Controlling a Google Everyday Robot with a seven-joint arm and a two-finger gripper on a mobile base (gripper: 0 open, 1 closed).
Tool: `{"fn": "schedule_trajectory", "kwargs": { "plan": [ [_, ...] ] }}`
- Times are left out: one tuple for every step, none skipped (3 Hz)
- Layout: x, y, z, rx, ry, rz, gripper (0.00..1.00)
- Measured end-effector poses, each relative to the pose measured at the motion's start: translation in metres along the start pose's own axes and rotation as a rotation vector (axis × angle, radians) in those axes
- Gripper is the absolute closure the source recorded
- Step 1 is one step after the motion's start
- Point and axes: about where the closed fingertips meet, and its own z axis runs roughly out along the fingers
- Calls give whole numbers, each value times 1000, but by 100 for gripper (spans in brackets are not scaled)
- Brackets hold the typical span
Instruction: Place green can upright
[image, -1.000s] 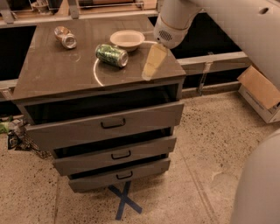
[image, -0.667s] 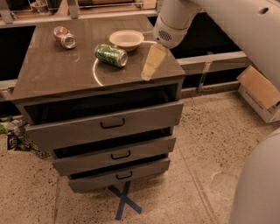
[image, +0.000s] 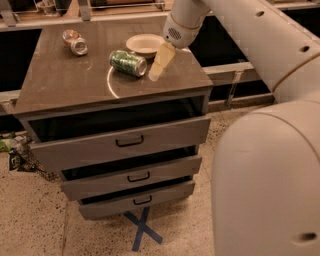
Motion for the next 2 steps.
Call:
{"fn": "schedule_trajectory", "kwargs": {
  "plan": [
    [-23,-9,21,-8,-5,0,16],
    [-44,-8,36,-32,-12,-17,12]
  ]
}}
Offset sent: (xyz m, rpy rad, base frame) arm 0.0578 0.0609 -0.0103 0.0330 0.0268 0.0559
